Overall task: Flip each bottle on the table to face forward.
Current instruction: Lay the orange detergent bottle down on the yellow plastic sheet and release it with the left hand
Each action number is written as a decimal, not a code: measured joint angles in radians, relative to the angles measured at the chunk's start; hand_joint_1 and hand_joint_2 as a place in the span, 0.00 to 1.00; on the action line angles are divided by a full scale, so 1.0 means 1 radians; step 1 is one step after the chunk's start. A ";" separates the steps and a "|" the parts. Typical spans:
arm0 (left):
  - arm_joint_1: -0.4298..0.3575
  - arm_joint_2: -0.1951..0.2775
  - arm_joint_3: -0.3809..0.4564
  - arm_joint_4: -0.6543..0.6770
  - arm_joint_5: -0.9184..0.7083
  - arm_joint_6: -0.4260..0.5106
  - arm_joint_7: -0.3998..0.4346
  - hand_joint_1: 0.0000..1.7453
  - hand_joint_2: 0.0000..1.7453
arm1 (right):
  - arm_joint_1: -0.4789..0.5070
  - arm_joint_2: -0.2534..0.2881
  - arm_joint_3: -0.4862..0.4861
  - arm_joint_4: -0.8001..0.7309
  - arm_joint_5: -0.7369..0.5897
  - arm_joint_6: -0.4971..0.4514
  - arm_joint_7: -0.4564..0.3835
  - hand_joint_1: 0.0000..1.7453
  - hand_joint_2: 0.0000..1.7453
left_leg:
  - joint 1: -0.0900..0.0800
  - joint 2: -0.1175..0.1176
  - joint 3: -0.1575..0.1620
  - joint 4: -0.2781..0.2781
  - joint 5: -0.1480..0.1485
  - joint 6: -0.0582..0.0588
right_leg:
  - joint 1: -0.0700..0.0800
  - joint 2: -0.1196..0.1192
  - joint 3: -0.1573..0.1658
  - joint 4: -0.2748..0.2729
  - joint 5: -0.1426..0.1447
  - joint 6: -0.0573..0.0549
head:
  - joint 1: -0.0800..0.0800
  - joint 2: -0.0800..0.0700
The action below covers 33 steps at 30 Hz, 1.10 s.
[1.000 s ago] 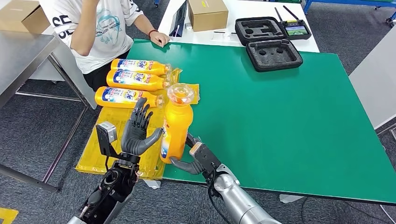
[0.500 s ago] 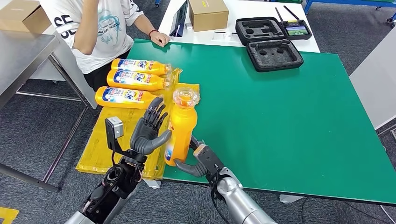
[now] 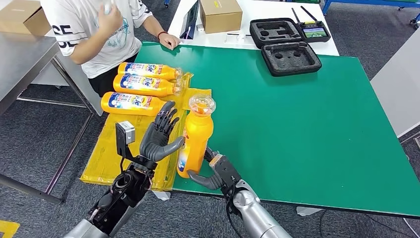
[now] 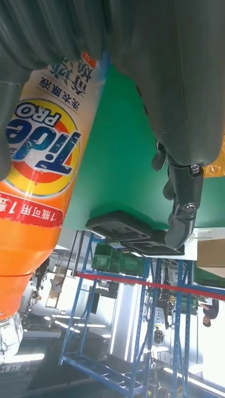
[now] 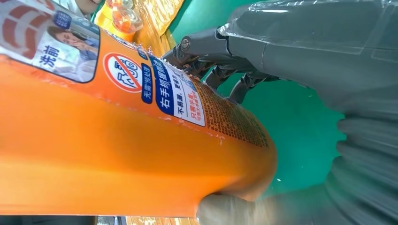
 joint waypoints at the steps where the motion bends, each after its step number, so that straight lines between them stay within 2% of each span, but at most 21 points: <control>1: -0.001 0.000 0.000 0.001 -0.001 0.001 0.000 0.00 1.00 | 0.000 0.000 -0.001 -0.001 -0.001 0.002 0.000 1.00 1.00 | 0.000 0.000 0.000 0.000 0.000 0.000 | 0.000 0.000 0.000 0.000 0.000 0.000 | 0.000 0.000; 7: -0.006 -0.001 -0.001 0.010 -0.029 0.003 -0.016 0.00 1.00 | 0.001 0.000 -0.007 -0.006 -0.008 0.039 0.001 1.00 1.00 | 0.000 0.000 0.000 0.000 0.000 0.000 | 0.000 0.000 0.000 0.000 0.000 0.000 | 0.000 0.000; 13: -0.005 0.001 -0.002 0.015 -0.051 -0.039 -0.057 0.00 1.00 | 0.000 0.000 -0.016 -0.008 -0.008 0.053 0.000 1.00 1.00 | 0.000 0.000 0.000 0.000 0.000 0.000 | 0.000 0.000 0.000 0.000 0.000 0.000 | 0.000 0.000; 24: -0.004 0.004 -0.002 0.015 -0.049 -0.048 -0.060 0.00 1.00 | 0.000 0.000 -0.017 -0.008 -0.007 0.054 0.000 1.00 1.00 | 0.000 0.000 0.000 0.000 0.000 0.000 | 0.000 0.000 0.000 0.000 0.000 0.000 | 0.000 0.000; 28: -0.004 0.004 -0.002 0.015 -0.049 -0.048 -0.060 0.00 0.00 | 0.000 0.000 -0.017 -0.008 -0.006 0.054 0.000 1.00 1.00 | 0.000 0.000 0.000 0.000 0.000 0.000 | 0.000 0.000 0.000 0.000 0.000 0.000 | 0.000 0.000; 33: 0.004 0.005 -0.001 0.012 -0.036 -0.049 -0.060 0.00 0.00 | -0.001 0.000 -0.017 -0.008 0.002 0.057 -0.002 1.00 1.00 | 0.000 0.000 0.000 0.000 0.000 0.000 | 0.000 0.000 0.000 0.000 0.000 0.000 | 0.000 0.000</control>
